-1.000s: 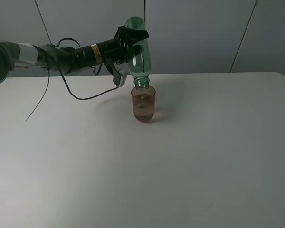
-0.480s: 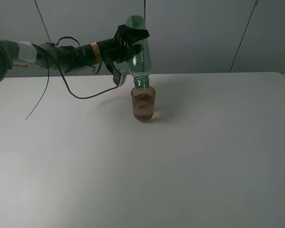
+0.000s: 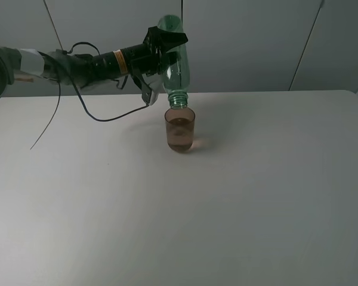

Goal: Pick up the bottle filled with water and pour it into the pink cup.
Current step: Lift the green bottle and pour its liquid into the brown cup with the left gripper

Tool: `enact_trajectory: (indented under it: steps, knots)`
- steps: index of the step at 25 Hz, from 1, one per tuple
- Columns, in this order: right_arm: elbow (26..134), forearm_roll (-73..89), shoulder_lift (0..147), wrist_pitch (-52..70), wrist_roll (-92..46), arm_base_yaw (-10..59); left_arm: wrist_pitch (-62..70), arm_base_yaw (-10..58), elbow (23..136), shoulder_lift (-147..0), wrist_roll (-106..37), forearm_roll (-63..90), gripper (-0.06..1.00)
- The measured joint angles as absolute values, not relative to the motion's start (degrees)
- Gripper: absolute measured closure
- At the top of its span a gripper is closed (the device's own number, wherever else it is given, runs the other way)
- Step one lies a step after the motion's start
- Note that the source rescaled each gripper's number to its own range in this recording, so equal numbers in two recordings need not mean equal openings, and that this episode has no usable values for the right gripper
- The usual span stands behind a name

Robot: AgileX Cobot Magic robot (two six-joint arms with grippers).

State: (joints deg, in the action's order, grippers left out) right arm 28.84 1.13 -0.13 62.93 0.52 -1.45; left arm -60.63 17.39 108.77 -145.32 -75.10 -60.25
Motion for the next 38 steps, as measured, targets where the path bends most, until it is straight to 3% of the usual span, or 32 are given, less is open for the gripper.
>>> enact_trajectory:
  steps: [22, 38]
  knots:
    - [28.8, 1.1, -0.1, 62.9, 0.5, -1.5, -60.4, 18.4, 108.8, -144.5, -75.3, -60.2, 0.94]
    - [28.8, 1.1, -0.1, 62.9, 0.5, -1.5, -59.0, 17.9, 107.1, -143.4, -62.3, -60.2, 0.94]
